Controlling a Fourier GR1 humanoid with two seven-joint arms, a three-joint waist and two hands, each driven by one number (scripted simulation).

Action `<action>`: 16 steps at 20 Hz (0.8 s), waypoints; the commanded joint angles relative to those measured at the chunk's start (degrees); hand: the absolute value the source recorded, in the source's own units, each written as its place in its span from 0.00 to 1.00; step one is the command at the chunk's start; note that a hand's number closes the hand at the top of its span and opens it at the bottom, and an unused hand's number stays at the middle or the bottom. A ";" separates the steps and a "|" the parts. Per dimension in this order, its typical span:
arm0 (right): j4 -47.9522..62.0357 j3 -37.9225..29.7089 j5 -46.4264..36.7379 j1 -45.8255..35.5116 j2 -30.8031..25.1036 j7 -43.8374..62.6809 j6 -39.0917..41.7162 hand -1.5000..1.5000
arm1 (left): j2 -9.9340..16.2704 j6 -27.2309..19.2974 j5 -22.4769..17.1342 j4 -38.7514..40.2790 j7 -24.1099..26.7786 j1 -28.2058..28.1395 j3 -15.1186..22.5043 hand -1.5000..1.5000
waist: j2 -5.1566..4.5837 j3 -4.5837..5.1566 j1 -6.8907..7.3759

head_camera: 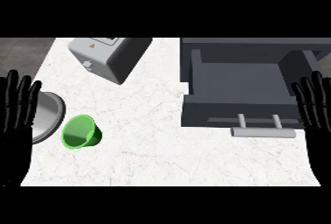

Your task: Pick up the cup, place it into the drawer and close the drawer

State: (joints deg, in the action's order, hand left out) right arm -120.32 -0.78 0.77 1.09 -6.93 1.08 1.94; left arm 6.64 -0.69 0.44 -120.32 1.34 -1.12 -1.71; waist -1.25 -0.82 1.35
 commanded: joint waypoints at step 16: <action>9.83 -2.19 5.02 -10.26 -3.12 4.86 6.14 0.00 | 8.01 17.53 -27.84 21.83 -1.22 0.25 -16.48 0.00 | 1.16 0.84 -1.27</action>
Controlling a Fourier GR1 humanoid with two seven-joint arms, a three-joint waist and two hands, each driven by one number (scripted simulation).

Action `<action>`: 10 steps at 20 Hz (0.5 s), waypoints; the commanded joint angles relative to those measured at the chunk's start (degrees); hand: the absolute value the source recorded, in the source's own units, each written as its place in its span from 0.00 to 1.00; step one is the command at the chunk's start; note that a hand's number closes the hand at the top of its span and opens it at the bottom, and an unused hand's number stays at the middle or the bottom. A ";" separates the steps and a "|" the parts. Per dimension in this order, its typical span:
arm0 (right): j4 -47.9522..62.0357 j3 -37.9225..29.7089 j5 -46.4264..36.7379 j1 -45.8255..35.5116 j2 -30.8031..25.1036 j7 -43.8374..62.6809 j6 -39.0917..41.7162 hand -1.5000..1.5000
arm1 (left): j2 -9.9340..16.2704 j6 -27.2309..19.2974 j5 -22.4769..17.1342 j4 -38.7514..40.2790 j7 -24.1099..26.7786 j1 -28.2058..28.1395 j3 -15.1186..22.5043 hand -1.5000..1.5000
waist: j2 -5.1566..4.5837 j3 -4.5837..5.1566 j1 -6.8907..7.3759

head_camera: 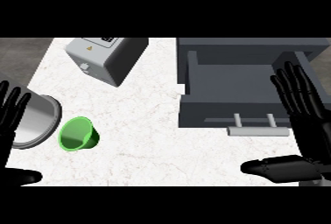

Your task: Pick up the cup, place it into the drawer and close the drawer

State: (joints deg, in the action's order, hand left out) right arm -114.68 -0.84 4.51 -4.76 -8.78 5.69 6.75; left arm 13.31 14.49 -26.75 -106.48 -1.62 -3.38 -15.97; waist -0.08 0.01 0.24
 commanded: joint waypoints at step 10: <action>5.37 -2.10 0.27 -8.59 -0.19 1.83 0.51 0.00 | -1.53 4.32 10.24 23.47 14.04 1.51 -0.86 0.00 | 0.04 0.02 -0.21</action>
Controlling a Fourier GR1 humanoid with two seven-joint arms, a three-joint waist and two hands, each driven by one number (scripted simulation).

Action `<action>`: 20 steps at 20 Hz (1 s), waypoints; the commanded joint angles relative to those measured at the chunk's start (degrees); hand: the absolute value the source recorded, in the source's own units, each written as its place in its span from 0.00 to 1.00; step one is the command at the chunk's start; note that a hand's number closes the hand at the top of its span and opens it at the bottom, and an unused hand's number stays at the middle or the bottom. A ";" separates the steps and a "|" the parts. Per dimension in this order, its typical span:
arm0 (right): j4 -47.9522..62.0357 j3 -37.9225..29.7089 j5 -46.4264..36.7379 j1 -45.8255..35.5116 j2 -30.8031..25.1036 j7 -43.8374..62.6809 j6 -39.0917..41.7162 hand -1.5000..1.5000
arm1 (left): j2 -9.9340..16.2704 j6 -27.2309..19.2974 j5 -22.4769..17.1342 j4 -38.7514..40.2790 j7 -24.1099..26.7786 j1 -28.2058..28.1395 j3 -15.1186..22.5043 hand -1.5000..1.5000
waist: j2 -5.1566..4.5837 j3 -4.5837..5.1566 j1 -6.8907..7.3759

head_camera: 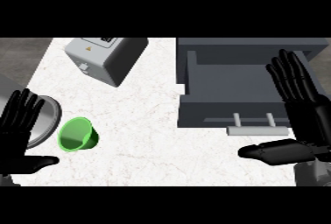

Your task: Pick up the cup, place it into the drawer and close the drawer

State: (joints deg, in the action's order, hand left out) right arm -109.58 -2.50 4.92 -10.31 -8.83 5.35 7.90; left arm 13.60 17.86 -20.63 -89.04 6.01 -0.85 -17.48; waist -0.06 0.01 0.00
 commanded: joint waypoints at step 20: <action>4.73 -4.15 0.44 -5.52 -1.63 -0.10 1.41 0.00 | 4.08 0.66 17.76 60.21 38.11 17.36 -1.77 0.00 | -0.14 0.07 -0.48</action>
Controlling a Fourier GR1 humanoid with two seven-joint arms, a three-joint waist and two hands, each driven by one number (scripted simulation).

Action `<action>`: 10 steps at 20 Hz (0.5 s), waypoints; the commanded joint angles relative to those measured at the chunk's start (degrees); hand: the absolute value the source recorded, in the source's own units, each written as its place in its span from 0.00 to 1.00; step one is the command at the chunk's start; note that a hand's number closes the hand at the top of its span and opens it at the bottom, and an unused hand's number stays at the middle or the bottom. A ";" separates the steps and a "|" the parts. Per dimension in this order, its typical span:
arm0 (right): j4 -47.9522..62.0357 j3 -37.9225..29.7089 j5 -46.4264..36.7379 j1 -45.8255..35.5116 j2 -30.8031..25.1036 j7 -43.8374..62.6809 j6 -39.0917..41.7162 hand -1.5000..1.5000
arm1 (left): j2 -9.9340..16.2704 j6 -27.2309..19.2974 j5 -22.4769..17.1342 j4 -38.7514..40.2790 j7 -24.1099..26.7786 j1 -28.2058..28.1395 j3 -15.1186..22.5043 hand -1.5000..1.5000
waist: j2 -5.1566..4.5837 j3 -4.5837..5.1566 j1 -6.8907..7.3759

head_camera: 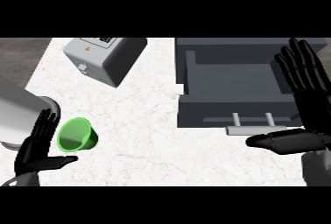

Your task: Pick up the cup, place it into the drawer and close the drawer

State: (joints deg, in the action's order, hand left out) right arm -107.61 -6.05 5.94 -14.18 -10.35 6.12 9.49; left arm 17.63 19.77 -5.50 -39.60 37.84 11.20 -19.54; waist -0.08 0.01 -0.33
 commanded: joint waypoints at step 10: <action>0.75 -0.98 0.64 2.20 -1.06 -2.15 2.55 0.00 | 2.44 -0.31 4.95 25.56 20.46 8.78 -0.71 0.00 | -0.24 0.14 -0.66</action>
State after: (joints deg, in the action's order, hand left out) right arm -106.75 -6.23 5.94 -14.88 -10.35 5.82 9.93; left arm 19.32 16.81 -1.14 -17.55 51.86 18.88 -20.19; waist -0.33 0.17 -0.89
